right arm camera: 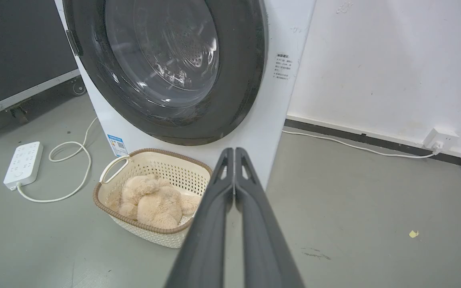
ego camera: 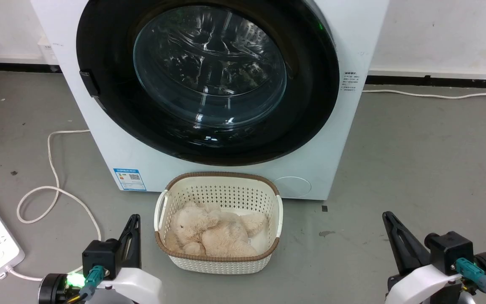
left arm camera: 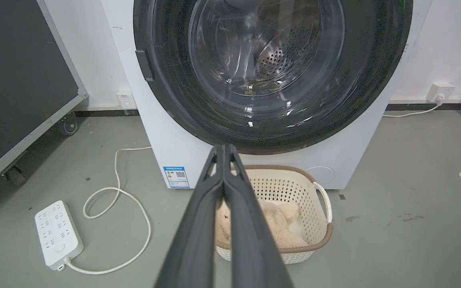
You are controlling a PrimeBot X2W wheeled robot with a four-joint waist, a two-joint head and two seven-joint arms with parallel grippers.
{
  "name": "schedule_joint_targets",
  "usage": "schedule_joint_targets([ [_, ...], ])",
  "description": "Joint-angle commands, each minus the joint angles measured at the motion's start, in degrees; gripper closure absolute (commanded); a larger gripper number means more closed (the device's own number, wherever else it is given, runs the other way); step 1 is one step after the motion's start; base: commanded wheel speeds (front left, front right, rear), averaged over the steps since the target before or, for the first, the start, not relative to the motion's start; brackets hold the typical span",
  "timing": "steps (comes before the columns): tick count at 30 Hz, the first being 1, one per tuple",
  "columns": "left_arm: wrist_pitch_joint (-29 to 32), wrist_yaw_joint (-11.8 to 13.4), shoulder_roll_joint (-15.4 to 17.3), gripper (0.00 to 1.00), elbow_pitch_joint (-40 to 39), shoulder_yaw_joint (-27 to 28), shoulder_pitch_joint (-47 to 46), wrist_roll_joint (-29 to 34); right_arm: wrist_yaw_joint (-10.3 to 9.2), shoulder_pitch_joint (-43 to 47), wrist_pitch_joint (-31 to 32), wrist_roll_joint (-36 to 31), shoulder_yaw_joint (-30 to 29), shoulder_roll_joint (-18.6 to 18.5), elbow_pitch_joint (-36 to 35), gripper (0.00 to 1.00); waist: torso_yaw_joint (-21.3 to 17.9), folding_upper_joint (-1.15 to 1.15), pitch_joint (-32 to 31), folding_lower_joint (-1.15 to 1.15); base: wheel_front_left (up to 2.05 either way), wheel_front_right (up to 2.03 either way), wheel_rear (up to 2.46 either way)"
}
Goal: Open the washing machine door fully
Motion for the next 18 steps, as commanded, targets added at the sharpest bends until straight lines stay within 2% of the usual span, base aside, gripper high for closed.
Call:
schedule_joint_targets([
  [1,0.0,0.2,0.0,1.0,-0.2,0.1,-0.9,0.2,-0.05,-0.7,0.0,-0.4,0.0,0.2,0.0,1.0,0.0,0.0,0.0,0.0,0.0,0.0,0.0],
  [18,0.0,0.2,0.0,1.0,-0.2,0.1,-0.9,0.2,-0.05,-0.7,0.0,-0.4,0.0,0.2,0.0,1.0,0.0,0.0,0.0,0.0,0.0,0.0,0.0],
])
